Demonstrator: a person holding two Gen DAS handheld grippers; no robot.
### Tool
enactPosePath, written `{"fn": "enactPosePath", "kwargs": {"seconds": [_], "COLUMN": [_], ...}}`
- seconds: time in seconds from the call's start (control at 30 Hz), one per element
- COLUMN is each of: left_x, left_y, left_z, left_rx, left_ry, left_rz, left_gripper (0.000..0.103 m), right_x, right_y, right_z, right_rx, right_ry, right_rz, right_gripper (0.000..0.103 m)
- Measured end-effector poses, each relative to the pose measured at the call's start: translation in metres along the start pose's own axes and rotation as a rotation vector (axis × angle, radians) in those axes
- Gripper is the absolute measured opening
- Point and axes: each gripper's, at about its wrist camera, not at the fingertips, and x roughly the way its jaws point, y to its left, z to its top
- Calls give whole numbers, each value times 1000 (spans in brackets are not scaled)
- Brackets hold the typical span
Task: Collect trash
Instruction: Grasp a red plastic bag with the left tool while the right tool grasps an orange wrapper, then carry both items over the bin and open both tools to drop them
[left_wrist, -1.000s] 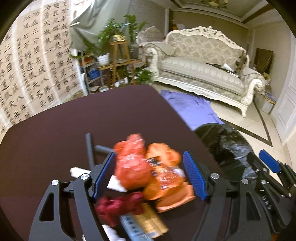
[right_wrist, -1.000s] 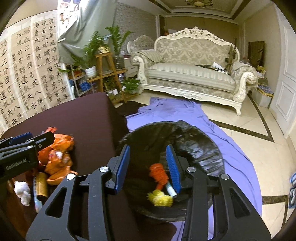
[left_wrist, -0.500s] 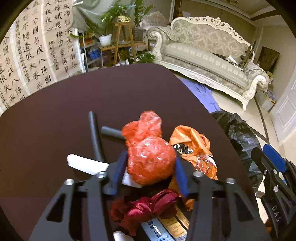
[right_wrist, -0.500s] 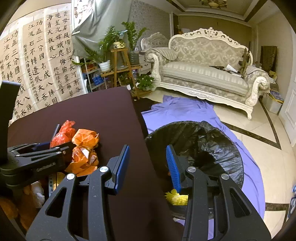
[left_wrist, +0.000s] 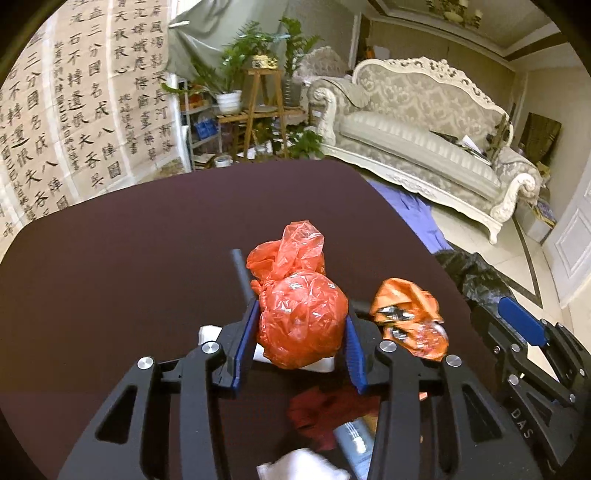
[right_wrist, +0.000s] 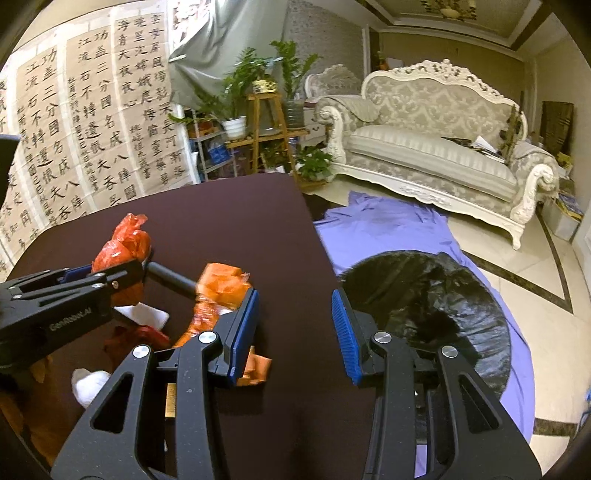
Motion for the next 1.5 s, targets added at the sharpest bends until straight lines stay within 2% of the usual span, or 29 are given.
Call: {"fn": "enactPosePath", "kwargs": {"seconds": [0.13,0.2,0.43,0.47,0.57,0.83,1.03,1.5], "left_x": [-8,-10,-12,-12,-12,-17,-29,-19], "left_y": [22,33,57,59,61,56,36,-59], "left_z": [-3,-3,-11,-11,-14,-18,-12,-7], "left_rx": [-28,-37,-70,-75,-81,-83,-60,80], "left_ry": [-13,-21,-26,-24,-21,-26,-62,-73], "left_rz": [41,67,110,108,98,62,23,-136], "left_gripper": [42,42,42,42,42,42,42,42], "right_x": [4,7,28,29,34,24,2,-25], "right_y": [19,26,40,39,40,40,19,-82], "right_z": [2,3,3,2,0,5,12,-7], "right_rx": [-22,-30,-45,-45,-45,-48,-14,91], "right_ry": [10,14,81,90,117,67,6,-26], "right_rz": [40,57,59,59,53,27,-2,-204], "right_gripper": [44,49,49,49,36,33,33,33]}}
